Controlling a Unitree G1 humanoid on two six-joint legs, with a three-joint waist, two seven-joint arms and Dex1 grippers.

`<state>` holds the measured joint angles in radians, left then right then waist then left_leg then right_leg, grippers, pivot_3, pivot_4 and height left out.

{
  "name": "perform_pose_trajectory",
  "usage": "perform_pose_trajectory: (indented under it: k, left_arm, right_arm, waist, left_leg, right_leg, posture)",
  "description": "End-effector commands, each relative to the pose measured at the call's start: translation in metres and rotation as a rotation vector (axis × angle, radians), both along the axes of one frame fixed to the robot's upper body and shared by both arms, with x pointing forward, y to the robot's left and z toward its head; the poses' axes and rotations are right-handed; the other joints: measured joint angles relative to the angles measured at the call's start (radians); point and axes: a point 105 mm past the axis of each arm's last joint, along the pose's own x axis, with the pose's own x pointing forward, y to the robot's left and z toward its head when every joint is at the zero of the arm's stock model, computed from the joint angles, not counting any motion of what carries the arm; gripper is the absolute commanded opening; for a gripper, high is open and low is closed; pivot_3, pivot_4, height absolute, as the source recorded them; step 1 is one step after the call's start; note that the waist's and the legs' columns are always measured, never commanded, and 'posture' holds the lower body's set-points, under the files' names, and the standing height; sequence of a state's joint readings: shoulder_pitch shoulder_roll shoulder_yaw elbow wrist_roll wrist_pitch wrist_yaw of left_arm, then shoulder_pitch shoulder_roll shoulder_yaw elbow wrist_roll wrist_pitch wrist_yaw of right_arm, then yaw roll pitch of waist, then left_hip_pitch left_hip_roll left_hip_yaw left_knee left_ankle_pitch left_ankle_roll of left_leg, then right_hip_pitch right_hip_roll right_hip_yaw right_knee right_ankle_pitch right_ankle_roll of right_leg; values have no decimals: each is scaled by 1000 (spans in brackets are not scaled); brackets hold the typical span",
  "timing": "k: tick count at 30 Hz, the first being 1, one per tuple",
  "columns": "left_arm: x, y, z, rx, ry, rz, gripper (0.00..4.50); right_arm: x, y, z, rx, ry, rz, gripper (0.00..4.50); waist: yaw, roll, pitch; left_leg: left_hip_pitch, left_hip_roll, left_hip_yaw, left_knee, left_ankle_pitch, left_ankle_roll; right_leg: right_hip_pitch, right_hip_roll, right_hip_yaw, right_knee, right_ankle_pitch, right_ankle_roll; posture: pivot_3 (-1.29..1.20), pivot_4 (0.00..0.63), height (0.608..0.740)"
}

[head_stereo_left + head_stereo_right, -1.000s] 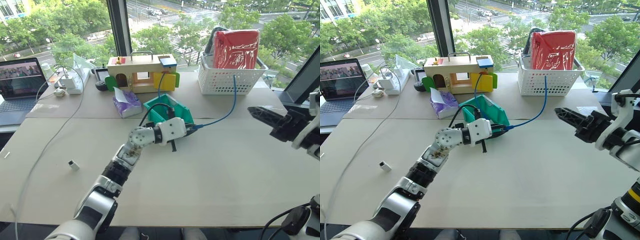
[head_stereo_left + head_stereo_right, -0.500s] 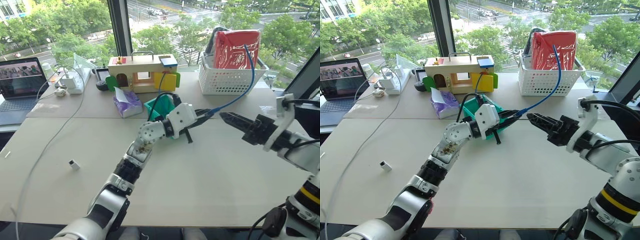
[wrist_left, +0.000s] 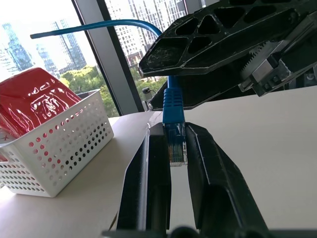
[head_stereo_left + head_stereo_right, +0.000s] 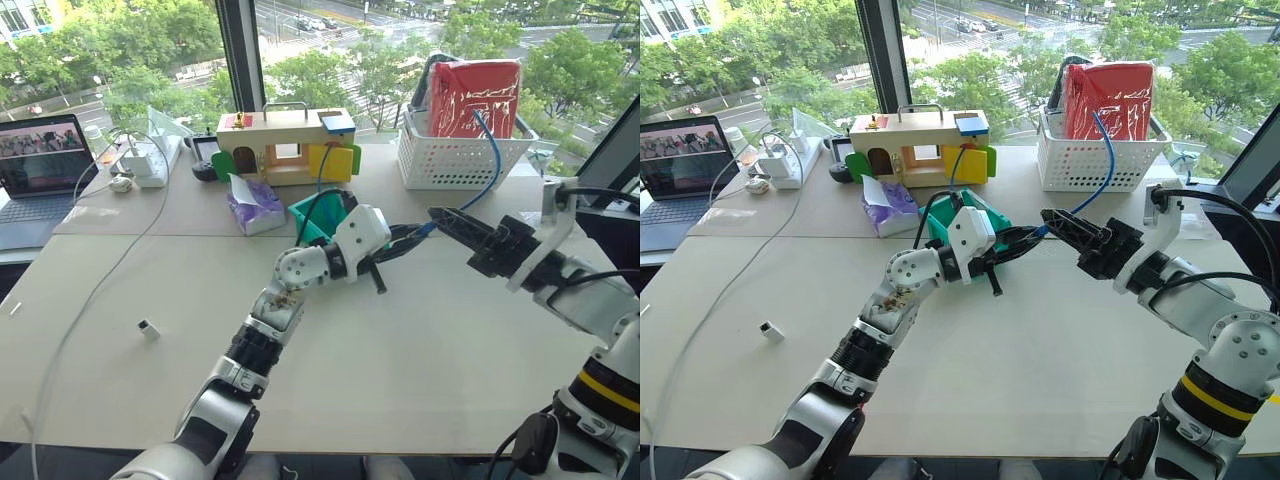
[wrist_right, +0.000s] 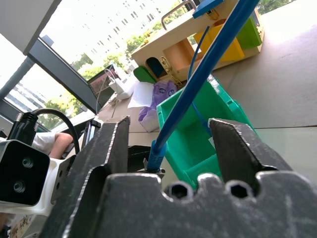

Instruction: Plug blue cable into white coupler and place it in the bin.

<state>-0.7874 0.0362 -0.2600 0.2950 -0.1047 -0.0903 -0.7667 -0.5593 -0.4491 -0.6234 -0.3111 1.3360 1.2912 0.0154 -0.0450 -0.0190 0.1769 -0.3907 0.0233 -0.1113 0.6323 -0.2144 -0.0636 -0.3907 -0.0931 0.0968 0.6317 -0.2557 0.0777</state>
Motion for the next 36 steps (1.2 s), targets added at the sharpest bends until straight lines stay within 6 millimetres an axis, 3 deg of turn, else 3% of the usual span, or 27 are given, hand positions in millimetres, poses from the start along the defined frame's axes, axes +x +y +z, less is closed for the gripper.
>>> perform_pose_trajectory:
  k: [1, 2, 13, 14, 19, 34, 36]
  left_arm:
    - [2, 3, 14, -16, -59, 5, 72]
    - [3, 3, 15, -17, -61, 7, 72]
    - [5, 4, 14, -15, -66, 8, 72]
    - [5, 4, 14, -14, -66, 8, 72]
    - [5, 4, 13, -15, -63, 11, 72]
    - [3, 4, 9, 1, -58, 6, 72]
    - [2, 4, 8, 1, -58, 6, 72]
  right_arm:
    - [-3, 5, 2, 18, -13, 16, 248]
    - [-2, 5, 0, 20, -6, 12, 6]
    - [-2, 9, 6, 106, -1, 32, 6]
    - [-4, 11, 7, 107, -2, 46, 790]
    - [-3, 13, 1, 21, 12, 31, 2386]
    - [3, 10, 1, 69, 28, 11, 2386]
    - [3, 10, 2, 76, 28, 9, 1886]
  waist:
    - [-1, 0, 0]
    - [-1, 0, 0]
    - [0, 0, 0]
    - [-1, 0, 0]
    - [-1, 0, 0]
    - [0, 0, 0]
    - [0, 0, 0]
  left_leg:
    - [0, 0, 0, 0, 0, 0]
    - [0, 0, 0, 0, 0, 0]
    - [0, 0, 0, 0, 0, 0]
    - [0, 0, 0, 0, 0, 0]
    - [0, 0, 0, 0, 0, 0]
    - [0, 0, 0, 0, 0, 0]
    - [0, 0, 0, 0, 0, 0]
  right_leg:
    - [0, 0, 0, 0, 0, 0]
    - [0, 0, 0, 0, 0, 0]
    - [0, 0, 0, 0, 0, 0]
    - [0, 0, 0, 0, 0, 0]
    - [0, 0, 0, -1, 0, 0]
    - [0, 0, 0, -1, 0, 0]
    - [0, 0, 0, -1, 0, 0]
  posture:
    - [0, 150, 740]
    - [0, 150, 740]
    - [0, 150, 740]
    - [0, 150, 740]
    - [0, 150, 740]
    - [0, 150, 740]
    - [0, 150, 740]
